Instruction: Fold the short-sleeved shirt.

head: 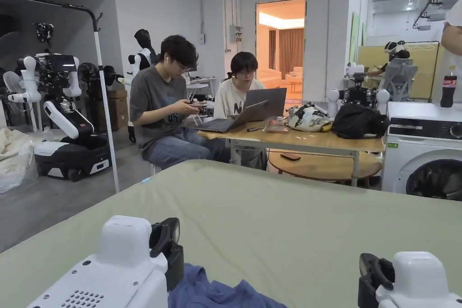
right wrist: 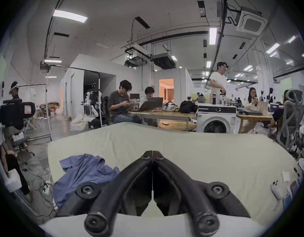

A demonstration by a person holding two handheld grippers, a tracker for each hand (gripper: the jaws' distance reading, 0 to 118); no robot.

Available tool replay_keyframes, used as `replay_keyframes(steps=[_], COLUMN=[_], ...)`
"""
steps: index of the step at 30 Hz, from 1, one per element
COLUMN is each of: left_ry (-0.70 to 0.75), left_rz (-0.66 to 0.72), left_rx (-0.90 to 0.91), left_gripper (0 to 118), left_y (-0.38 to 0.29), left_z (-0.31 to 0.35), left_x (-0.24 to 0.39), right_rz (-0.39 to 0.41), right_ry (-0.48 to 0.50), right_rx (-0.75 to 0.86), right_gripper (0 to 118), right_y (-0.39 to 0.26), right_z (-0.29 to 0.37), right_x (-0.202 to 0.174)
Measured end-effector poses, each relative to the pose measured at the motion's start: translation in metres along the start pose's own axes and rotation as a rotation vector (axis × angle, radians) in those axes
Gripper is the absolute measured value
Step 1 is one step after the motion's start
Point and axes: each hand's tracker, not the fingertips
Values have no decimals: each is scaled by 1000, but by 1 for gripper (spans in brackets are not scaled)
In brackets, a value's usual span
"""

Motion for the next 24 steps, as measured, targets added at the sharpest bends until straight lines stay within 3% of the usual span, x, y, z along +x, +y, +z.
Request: replay_keyframes(steps=[8,13,14,15,16,17,19,23,24], left_ry=[-1,10,-6,-32,-43,-63,-54,-67,-40], left_rz=[6,36,47,80,106,139,169,130,139], left_rx=[-188,-450,-500,-597,-647,-658,-748,-963,-1034], left_gripper=[0,0,13,33,76,97,90,88,76], left_y=[-23,-66,-80,-96,-110,-122,-147,-197,-211], left_z=[-34,-106,-124,-144,-159,-171,-195,-234,-238], left_x=[-12,-25,-30,-36,-41,-47,-54,-57,-57], right_rz=[24,52,52,53,56,63,78,46,37], right_ry=[2,15,16,20,24,16,-18,-57,-73], right_rx=[-25,-43,-53,-65,-77,-90,-124,-169,-174], right_gripper=[0,0,0,0,0,0,0,0,0], right_y=[-8,-16,-19,-24,-28,-33,-42,-56,-58], right_z=[-5,-2,-1,1,2,3,6,16,19], right_x=[0,5,9,13,18,23,32,55,60])
